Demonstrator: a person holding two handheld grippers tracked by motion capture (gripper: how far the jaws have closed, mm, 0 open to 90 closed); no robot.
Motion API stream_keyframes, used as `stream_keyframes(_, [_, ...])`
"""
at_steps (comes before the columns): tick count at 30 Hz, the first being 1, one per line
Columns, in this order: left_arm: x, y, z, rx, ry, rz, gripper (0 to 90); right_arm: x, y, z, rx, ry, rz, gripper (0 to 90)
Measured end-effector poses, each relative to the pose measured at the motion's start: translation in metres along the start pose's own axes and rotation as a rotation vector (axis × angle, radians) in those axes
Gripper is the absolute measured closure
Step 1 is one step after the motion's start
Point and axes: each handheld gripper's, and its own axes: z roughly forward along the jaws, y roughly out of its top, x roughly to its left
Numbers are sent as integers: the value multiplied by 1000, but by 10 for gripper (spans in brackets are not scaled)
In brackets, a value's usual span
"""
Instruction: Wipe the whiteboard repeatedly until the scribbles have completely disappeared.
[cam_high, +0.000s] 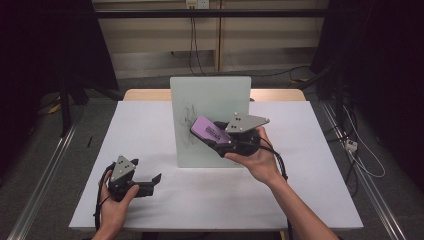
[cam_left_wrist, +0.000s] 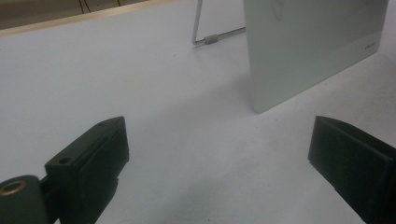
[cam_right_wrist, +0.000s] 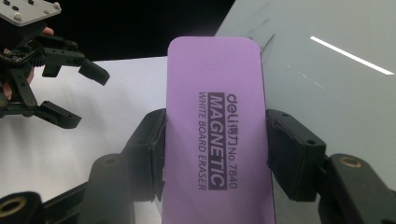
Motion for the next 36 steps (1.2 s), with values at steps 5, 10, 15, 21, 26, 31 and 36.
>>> stream_keyframes(5, [0, 0, 0, 1, 0, -4, 51, -3, 7, 2, 1, 6, -2, 417])
stream_keyframes(10, [0, 0, 0, 1, -1, -1, 51, -7, 16, 5, 4, 3, -12, 417])
stream_keyframes(15, [1, 0, 0, 1, -1, -2, 51, -10, 26, 6, 5, 4, -25, 417])
stream_keyframes(21, [1, 0, 0, 1, -2, -2, 51, -14, 36, 10, 9, -4, -45, 417])
stream_keyframes(26, [1, 0, 0, 1, -1, -2, 51, -15, 43, 16, 8, -11, -70, 418])
stream_keyframes(31, [1, 0, 0, -1, -1, -5, 51, -18, 50, 20, 5, -17, -81, 417])
stream_keyframes(36, [1, 0, 0, 0, -3, -3, 51, -22, 59, 26, -11, -25, -89, 417])
